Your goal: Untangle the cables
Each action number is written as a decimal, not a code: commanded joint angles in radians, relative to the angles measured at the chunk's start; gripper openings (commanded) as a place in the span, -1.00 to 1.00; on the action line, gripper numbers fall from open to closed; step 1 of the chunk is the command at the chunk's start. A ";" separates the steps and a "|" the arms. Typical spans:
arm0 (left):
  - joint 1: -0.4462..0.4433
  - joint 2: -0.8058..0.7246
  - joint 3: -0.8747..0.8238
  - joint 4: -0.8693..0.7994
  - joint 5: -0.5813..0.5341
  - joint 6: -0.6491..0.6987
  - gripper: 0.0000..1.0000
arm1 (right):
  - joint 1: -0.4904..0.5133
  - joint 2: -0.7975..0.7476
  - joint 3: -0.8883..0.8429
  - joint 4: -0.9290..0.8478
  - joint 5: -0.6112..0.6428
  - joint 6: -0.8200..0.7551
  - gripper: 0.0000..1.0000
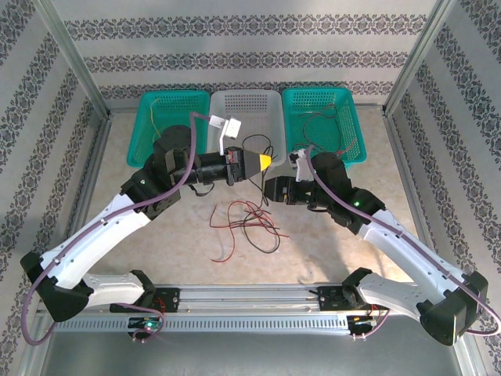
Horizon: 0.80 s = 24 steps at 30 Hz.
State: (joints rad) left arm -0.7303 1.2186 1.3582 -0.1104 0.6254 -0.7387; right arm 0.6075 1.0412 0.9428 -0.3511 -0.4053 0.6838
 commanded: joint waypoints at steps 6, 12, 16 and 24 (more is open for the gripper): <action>0.029 -0.018 0.108 0.080 0.038 -0.022 -1.00 | 0.043 0.033 -0.005 0.042 -0.026 0.018 0.11; 0.031 -0.024 0.178 0.019 0.044 0.029 -1.00 | 0.066 0.116 -0.015 0.081 -0.068 0.037 -0.02; 0.032 -0.024 0.216 -0.006 0.038 0.058 -1.00 | 0.097 0.194 -0.012 0.080 -0.127 0.033 -0.05; 0.057 -0.049 0.245 -0.043 0.013 0.101 -1.00 | 0.121 0.277 -0.055 0.105 -0.092 0.042 -0.37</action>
State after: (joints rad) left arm -0.6949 1.1995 1.5684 -0.1352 0.6472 -0.6800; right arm 0.7246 1.3037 0.9104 -0.2733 -0.5133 0.7231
